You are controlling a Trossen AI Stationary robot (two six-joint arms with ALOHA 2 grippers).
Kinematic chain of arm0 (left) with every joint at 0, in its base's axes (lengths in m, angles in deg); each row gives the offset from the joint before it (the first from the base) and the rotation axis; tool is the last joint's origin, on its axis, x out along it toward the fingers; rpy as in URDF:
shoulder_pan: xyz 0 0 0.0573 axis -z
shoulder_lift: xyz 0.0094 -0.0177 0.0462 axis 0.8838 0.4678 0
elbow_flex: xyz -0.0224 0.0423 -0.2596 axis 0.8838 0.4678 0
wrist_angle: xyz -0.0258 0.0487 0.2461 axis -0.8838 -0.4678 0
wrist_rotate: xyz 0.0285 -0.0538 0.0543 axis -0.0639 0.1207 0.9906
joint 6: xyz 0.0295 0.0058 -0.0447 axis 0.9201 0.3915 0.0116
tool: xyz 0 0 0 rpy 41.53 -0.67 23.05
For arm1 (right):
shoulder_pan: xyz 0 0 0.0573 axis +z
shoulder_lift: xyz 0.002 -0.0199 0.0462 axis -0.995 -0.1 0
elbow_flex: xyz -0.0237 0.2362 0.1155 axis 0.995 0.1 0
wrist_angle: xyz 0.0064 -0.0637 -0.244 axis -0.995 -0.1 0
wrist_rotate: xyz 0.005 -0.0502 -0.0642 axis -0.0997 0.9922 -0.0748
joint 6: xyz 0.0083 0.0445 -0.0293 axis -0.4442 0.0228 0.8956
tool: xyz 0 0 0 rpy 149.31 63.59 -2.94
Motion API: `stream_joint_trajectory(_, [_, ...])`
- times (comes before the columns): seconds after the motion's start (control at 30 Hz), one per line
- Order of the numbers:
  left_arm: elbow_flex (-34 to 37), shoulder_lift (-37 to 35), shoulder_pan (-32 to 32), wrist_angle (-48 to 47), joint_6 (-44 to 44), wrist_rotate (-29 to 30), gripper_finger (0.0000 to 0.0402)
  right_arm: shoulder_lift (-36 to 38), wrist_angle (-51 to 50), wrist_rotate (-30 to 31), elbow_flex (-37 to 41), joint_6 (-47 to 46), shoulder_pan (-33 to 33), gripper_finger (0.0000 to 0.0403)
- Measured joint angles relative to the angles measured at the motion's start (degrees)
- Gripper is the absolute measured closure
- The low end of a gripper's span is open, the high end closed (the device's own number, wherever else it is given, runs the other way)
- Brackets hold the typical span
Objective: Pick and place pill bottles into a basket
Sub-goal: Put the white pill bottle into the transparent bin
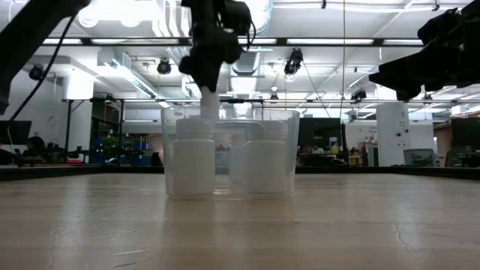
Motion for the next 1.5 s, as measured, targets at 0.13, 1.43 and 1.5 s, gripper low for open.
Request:
stream_joint_trajectory(0.13, [0.0,-2.3,3.0,-0.7,-2.3,0.5,0.0264,0.0,0.0,0.0,0.0,0.0,0.0,0.0209])
stream_joint_trajectory(1.43, [18.4,-2.6,23.5,15.2,-18.8,4.9,0.0264,0.0,0.0,0.0,0.0,0.0,0.0,0.0209])
stream_joint_trajectory(1.5, [20.8,-2.6,23.6,16.2,-18.8,4.8,0.0264,0.0,0.0,0.0,0.0,0.0,0.0,0.0209])
